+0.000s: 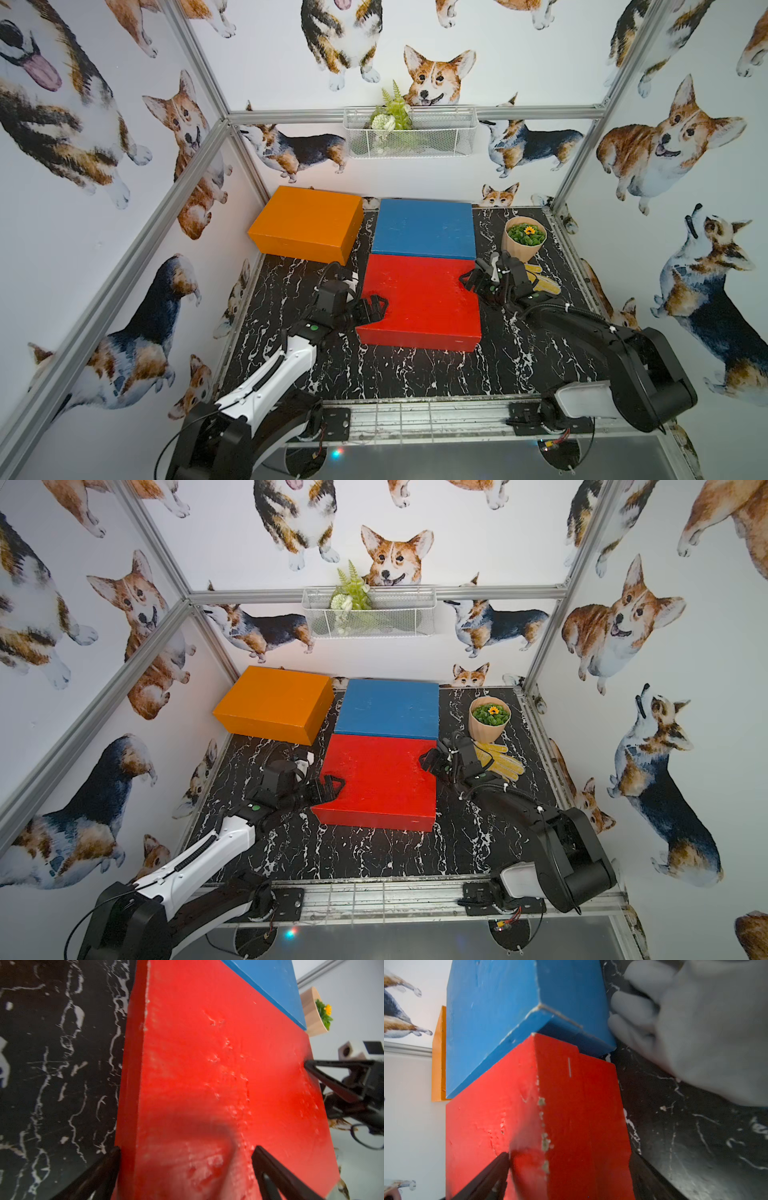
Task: Stack the shoeboxes
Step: Pick up the shoebox from the center of the board.
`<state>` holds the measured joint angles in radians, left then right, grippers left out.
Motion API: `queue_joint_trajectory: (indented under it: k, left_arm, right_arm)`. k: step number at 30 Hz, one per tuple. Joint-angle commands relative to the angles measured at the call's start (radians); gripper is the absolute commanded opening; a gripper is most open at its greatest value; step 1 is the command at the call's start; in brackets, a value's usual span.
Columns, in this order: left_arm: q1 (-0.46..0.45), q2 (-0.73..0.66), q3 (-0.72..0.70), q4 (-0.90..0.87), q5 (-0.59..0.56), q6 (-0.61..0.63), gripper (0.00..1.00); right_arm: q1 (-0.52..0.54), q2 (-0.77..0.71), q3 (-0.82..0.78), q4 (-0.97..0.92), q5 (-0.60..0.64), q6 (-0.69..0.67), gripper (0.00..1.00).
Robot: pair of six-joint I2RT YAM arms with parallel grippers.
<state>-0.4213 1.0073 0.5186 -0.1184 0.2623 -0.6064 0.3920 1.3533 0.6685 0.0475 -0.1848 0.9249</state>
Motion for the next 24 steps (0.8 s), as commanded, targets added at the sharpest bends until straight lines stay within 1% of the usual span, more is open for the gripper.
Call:
queue_joint_trajectory:
  k: [1,2,4,6,11,12,15,17,21,24]
  left_arm:
    - [-0.018,-0.066,0.002,-0.082,-0.052,-0.018,1.00]
    - [-0.016,-0.097,0.006,-0.117,-0.090,-0.014,1.00]
    - [-0.014,-0.126,0.016,-0.148,-0.127,-0.006,1.00]
    - [0.001,-0.135,0.023,-0.150,-0.130,-0.003,1.00]
    - [0.086,-0.052,0.038,-0.096,-0.018,-0.011,1.00]
    - [0.094,-0.033,0.036,-0.075,0.007,-0.017,1.00]
    - [0.095,-0.003,0.026,-0.007,0.052,-0.034,1.00]
    - [0.094,0.009,0.016,0.031,0.068,-0.041,1.00]
    - [0.092,0.060,0.006,0.114,0.137,-0.059,1.00]
    - [0.085,0.096,-0.002,0.140,0.133,-0.064,1.00]
  right_arm:
    - [-0.021,-0.007,0.000,-0.065,-0.009,-0.003,0.91]
    - [-0.022,-0.013,-0.003,-0.072,-0.008,-0.007,0.91]
    - [-0.022,-0.016,-0.010,-0.072,-0.006,-0.008,0.91]
    - [-0.022,-0.021,-0.001,-0.106,0.007,-0.023,0.92]
    - [-0.026,-0.077,0.027,-0.228,0.092,-0.077,0.99]
    - [-0.030,-0.094,0.024,-0.242,0.104,-0.083,1.00]
    - [-0.050,-0.125,0.003,-0.240,0.104,-0.086,1.00]
    - [-0.051,-0.124,-0.003,-0.238,0.093,-0.088,1.00]
    - [-0.051,-0.084,-0.013,-0.209,0.028,-0.090,1.00]
    - [-0.043,-0.037,-0.024,-0.146,-0.033,-0.081,0.98]
